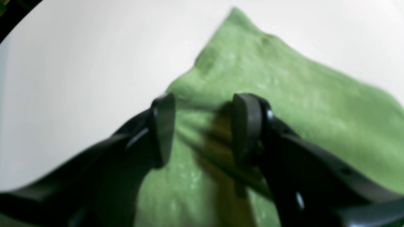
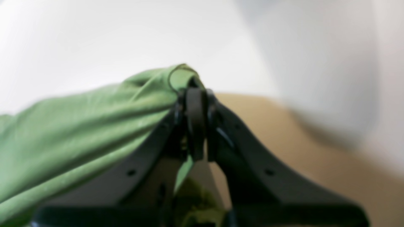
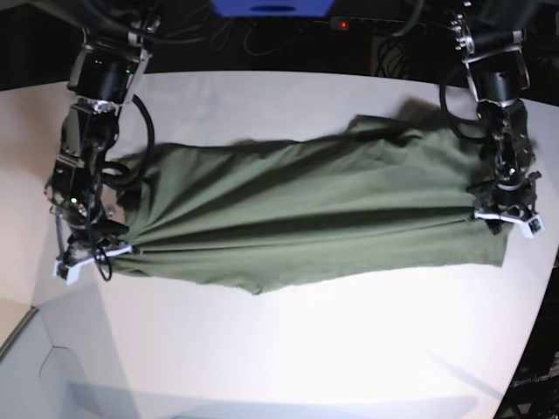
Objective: Layout the t-shirt on the table in an organized manner, then fold the t-shirt properly
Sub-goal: 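Hold the t-shirt with both grippers and stretch it apart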
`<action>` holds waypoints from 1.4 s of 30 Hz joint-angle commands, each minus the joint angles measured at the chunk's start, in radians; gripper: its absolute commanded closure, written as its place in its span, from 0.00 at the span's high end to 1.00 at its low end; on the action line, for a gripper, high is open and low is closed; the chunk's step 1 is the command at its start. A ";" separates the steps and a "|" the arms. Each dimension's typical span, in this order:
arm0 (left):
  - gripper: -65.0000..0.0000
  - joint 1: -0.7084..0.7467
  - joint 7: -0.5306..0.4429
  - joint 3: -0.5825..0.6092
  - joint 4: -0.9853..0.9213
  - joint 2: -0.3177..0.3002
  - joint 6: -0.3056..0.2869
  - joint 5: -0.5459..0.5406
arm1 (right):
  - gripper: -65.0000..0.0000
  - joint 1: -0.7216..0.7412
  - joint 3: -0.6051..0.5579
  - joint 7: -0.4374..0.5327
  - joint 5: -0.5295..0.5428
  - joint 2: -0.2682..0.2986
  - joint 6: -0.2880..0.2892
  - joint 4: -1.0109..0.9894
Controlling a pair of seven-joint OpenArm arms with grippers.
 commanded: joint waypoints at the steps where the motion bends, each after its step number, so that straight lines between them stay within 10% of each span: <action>1: 0.45 0.001 0.036 -0.005 0.015 -0.012 0.021 0.001 | 0.00 0.028 -0.004 0.042 -0.006 0.010 -0.001 0.028; 11: 0.46 0.001 0.160 -0.005 0.377 0.043 0.023 -0.001 | 0.02 0.051 -0.071 0.041 -0.006 0.016 -0.001 0.060; 20: 0.46 0.229 0.360 -0.006 0.853 0.142 0.021 -0.001 | 0.44 0.021 -0.068 -0.068 -0.006 0.018 0.002 0.243; 29: 0.46 0.573 0.366 -0.031 1.025 0.221 0.021 -0.001 | 0.44 -0.193 -0.071 -0.074 -0.006 0.044 0.004 0.395; 42: 0.46 0.640 0.369 -0.180 0.939 0.226 0.018 -0.001 | 0.44 -0.317 -0.067 -0.067 -0.005 0.041 0.004 0.395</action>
